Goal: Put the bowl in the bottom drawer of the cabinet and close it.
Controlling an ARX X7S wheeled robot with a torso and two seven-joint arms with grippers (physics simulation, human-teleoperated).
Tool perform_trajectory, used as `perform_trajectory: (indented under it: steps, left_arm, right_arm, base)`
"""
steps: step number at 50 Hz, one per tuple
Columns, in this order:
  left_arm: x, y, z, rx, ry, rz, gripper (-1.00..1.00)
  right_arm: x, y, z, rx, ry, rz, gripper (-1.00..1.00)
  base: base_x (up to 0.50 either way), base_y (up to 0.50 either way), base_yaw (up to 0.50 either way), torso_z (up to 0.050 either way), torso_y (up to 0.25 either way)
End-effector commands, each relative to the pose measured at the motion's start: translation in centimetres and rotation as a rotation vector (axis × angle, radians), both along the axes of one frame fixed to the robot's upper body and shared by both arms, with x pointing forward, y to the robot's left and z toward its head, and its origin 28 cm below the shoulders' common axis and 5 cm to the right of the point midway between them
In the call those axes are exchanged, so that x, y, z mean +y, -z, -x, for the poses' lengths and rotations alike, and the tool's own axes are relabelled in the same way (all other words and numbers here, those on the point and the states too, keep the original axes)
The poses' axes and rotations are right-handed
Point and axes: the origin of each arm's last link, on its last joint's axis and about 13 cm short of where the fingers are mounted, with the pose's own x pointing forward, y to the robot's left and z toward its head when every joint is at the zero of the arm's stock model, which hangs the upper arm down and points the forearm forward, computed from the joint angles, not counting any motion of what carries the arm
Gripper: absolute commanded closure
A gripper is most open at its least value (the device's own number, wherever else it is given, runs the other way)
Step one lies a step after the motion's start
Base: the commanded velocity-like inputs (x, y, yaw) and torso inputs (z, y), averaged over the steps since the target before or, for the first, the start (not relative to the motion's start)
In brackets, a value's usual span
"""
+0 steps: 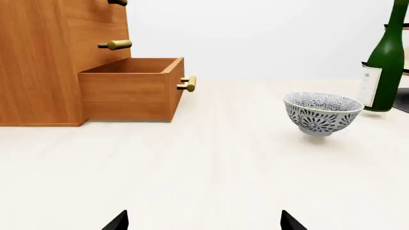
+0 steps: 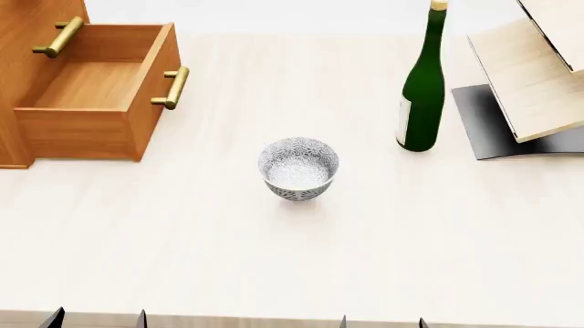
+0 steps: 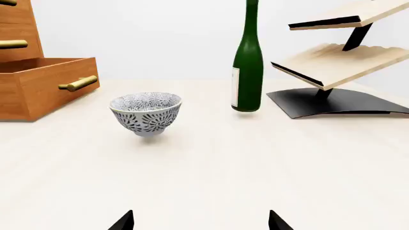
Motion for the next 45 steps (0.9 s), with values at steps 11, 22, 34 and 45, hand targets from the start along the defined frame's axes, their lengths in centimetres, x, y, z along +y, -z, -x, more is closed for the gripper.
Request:
perform_trajectory:
  steps: [11, 22, 34, 45]
  left_arm:
    - [0.1, 0.3, 0.0, -0.001, -0.009, 0.013, -1.00]
    - [0.3, -4.0, 1.9, -0.075, -0.015, 0.067, -1.00]
    - [0.3, -5.6, 7.0, -0.158, -0.003, 0.016, -1.00]
    - [0.4, -3.7, 8.9, -0.137, -0.039, 0.018, -1.00]
  right_arm:
    - [0.0, 0.1, 0.0, 0.006, -0.007, 0.012, -1.00]
    - [0.1, -1.3, 0.2, 0.013, 0.018, 0.050, -1.00]
    - [-0.7, -8.6, 0.4, -0.007, -0.014, 0.066, -1.00]
    - [-1.4, -18.1, 0.9, -0.142, -0.050, 0.009, -1.00]
  base:
    - [0.00, 0.00, 0.00, 0.000, 0.000]
    - [0.00, 0.00, 0.00, 0.000, 0.000]
    - [0.00, 0.00, 0.00, 0.000, 0.000]
    - [0.00, 0.00, 0.00, 0.000, 0.000]
